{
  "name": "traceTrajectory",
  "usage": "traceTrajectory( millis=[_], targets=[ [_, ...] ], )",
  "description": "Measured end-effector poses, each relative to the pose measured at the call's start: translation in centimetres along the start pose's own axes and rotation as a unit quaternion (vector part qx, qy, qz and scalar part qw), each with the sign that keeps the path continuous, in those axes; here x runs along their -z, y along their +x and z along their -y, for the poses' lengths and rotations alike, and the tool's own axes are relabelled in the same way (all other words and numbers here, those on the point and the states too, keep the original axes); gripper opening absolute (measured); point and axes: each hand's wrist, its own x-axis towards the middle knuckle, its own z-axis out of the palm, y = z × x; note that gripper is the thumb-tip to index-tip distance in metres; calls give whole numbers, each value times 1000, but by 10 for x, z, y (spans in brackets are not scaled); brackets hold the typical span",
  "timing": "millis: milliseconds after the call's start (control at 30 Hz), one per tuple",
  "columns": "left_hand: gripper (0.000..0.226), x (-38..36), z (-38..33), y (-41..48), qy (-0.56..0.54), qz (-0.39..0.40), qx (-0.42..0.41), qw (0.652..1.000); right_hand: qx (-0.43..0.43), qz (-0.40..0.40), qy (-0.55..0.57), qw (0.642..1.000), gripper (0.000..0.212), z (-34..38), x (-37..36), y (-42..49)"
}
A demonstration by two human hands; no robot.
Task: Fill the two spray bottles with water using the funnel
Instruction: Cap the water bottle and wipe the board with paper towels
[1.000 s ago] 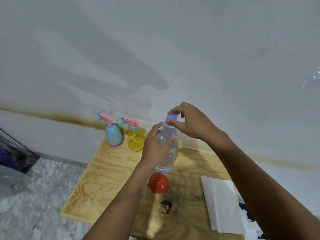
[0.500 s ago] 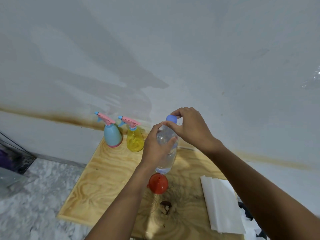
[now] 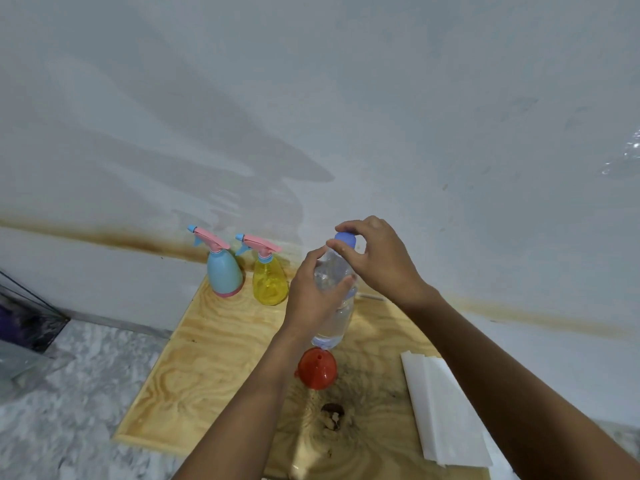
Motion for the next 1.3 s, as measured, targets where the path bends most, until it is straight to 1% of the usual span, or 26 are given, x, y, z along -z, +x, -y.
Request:
traceTrajectory(
  millis=[33,67,167,233,333,467,533,600,700,767,833,900,967,1000,1033,1100,1233,1300],
  targets=[
    [60,0,0,0,1,3,-2,1000,-12,-17,10,1000,36,1,-3,-2],
    [60,1,0,0,1,5,-2,1000,-17,-16,22,999,38,1,-4,-2],
    [61,3,1,1,-5,8,-6,1000,-4,51,69,996,40,-5,3,0],
    [62,3,2,2,-4,13,-6,1000,5,67,82,994,36,-10,8,1],
    [64,2,2,1,-2,14,-4,1000,-3,39,93,995,30,-10,3,-3],
    [64,3,2,-1,-8,14,-18,1000,-13,2,112,994,34,-6,-9,-8],
    [66,5,3,-3,-18,26,-29,999,-22,7,131,991,41,-8,-10,-11],
    [76,8,7,-5,-20,45,-22,999,-45,25,167,985,54,-14,-13,-17],
    [97,17,26,-11,0,71,25,997,-82,28,206,975,67,-31,-25,-29],
    [103,22,52,-21,41,76,65,994,-102,39,206,973,80,-44,-35,-37],
    [99,22,87,-31,103,96,117,983,-113,62,197,972,91,-53,-45,-42],
    [89,18,117,-42,168,141,166,961,-109,81,194,972,95,-57,-54,-44],
    [74,12,139,-49,223,181,171,942,-103,86,205,970,84,-58,-61,-45],
    [65,7,145,-52,234,183,169,940,-103,83,214,968,77,-57,-65,-45],
    [57,3,149,-55,234,177,167,941,-106,76,225,966,73,-57,-69,-45],
    [44,-5,152,-59,243,152,164,944,-118,58,245,961,75,-58,-75,-45],
    [35,-15,153,-62,274,102,172,941,-118,44,258,958,89,-58,-83,-43],
    [30,-16,154,-62,273,92,176,941,-112,25,260,959,90,-55,-85,-41]
  ],
)
